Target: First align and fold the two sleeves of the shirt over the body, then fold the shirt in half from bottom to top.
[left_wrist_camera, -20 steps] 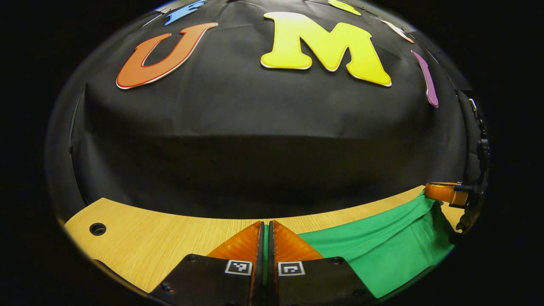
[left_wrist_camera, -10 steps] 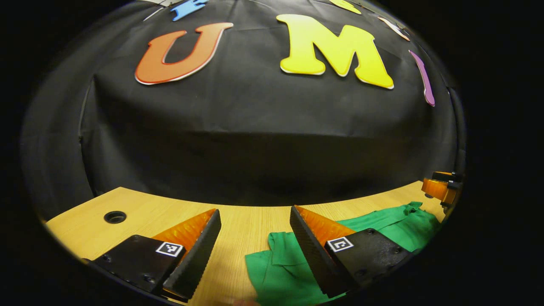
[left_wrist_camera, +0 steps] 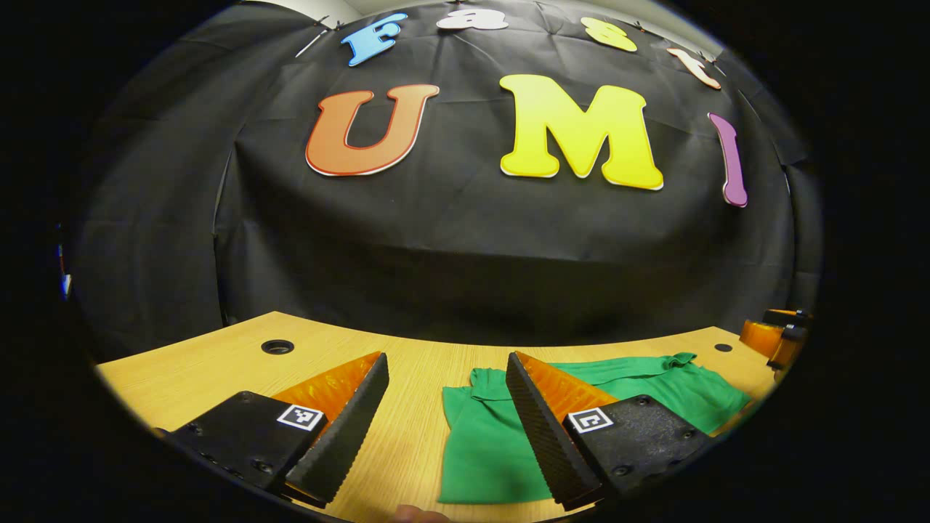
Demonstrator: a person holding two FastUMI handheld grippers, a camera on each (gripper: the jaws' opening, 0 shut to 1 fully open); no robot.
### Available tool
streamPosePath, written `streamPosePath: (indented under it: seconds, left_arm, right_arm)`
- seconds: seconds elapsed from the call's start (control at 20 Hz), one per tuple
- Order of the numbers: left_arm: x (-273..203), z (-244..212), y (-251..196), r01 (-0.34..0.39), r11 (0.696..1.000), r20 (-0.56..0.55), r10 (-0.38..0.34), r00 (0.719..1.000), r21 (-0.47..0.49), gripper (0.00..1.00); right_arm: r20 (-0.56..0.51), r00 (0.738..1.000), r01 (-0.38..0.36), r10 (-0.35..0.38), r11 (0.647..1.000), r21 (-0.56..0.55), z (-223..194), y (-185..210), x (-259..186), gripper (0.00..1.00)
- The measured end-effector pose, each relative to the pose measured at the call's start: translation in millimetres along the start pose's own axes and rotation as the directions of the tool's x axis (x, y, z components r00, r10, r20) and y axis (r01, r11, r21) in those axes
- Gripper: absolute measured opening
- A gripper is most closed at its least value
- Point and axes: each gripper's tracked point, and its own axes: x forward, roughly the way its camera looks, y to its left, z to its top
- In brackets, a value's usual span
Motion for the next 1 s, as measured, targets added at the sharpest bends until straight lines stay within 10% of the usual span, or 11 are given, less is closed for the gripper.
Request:
streamPosePath:
  seconds: [0.05,0.75,1.0]
  left_arm:
    - [-12.2,-1.0,-0.8,-0.014,1.000,0.002,0.014,1.000,0.014,1.00]
    - [-226.9,50.7,-70.3,-0.020,0.994,0.020,0.017,1.000,0.107,1.00]
    - [-291.1,75.5,-94.1,0.021,0.992,0.000,-0.021,1.000,0.127,1.00]
  right_arm:
    - [0.017,1.000,-0.012,0.012,1.000,-0.015,5.1,4.5,-18.3,0.96]
    - [0.028,0.995,-0.088,0.091,0.991,-0.100,37.3,17.9,-247.1,0.95]
    - [0.059,0.998,0.004,0.002,0.996,-0.092,81.3,-2.3,-315.3,0.95]
